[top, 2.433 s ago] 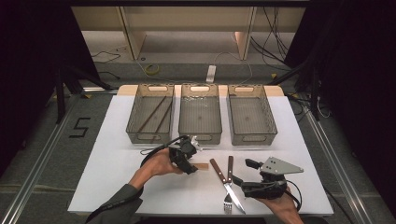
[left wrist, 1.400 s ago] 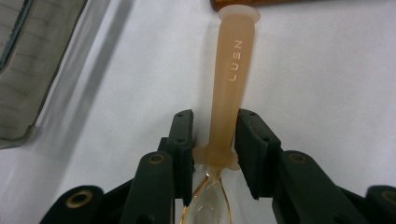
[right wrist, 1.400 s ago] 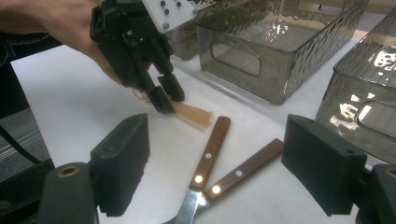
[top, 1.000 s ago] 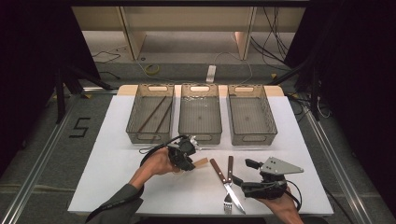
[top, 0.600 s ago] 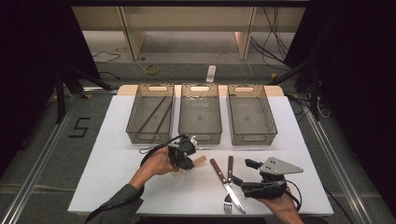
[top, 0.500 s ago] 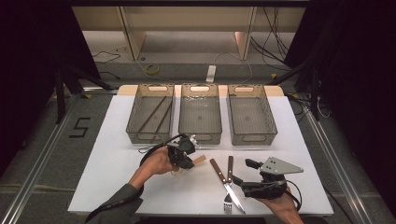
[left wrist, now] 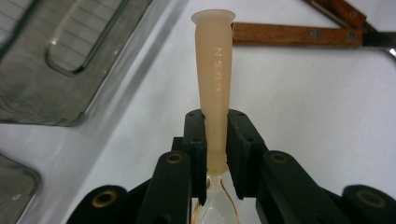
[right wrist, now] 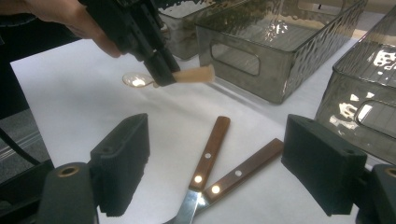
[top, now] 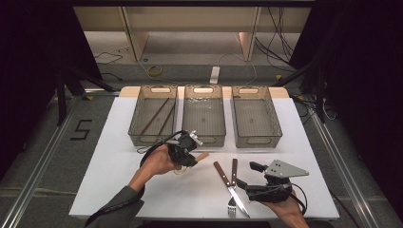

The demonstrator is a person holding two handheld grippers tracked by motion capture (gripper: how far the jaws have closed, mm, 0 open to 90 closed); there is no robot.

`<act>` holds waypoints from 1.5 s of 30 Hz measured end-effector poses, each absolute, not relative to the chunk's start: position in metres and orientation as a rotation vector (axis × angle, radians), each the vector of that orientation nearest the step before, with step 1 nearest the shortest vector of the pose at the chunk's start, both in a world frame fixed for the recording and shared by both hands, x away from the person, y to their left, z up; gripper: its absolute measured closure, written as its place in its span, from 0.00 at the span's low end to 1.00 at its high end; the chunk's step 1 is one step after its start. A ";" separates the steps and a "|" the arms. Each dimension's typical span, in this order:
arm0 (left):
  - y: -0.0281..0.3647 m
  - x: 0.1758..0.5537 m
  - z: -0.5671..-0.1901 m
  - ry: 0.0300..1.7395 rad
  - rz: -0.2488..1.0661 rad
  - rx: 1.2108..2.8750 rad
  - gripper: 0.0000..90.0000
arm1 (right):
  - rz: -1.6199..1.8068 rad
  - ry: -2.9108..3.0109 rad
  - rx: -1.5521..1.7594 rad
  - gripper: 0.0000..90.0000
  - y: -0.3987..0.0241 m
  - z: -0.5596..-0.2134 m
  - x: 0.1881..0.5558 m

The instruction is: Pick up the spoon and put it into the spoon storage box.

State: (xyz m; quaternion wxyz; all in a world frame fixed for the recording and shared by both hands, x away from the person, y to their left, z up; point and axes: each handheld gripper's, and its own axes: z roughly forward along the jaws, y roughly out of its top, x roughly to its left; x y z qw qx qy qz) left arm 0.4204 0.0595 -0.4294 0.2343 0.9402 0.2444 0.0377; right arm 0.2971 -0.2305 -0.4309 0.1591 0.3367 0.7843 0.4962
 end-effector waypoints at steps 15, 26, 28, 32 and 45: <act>0.071 0.430 -0.402 0.747 0.149 2.436 0.87 | 1.413 2.243 0.965 0.27 -0.231 -0.432 0.298; 0.077 0.445 -0.377 0.819 0.188 2.304 0.87 | 1.419 2.245 0.972 0.26 -0.231 -0.433 0.298; 0.077 0.450 -0.374 0.827 0.200 2.300 0.87 | 1.421 2.244 0.971 0.27 -0.231 -0.433 0.298; 0.077 0.459 -0.367 0.854 0.220 2.276 0.87 | 1.423 2.244 0.971 0.27 -0.231 -0.433 0.298; 0.078 0.485 -0.354 0.918 0.263 2.239 0.87 | 1.424 2.244 0.972 0.26 -0.231 -0.433 0.299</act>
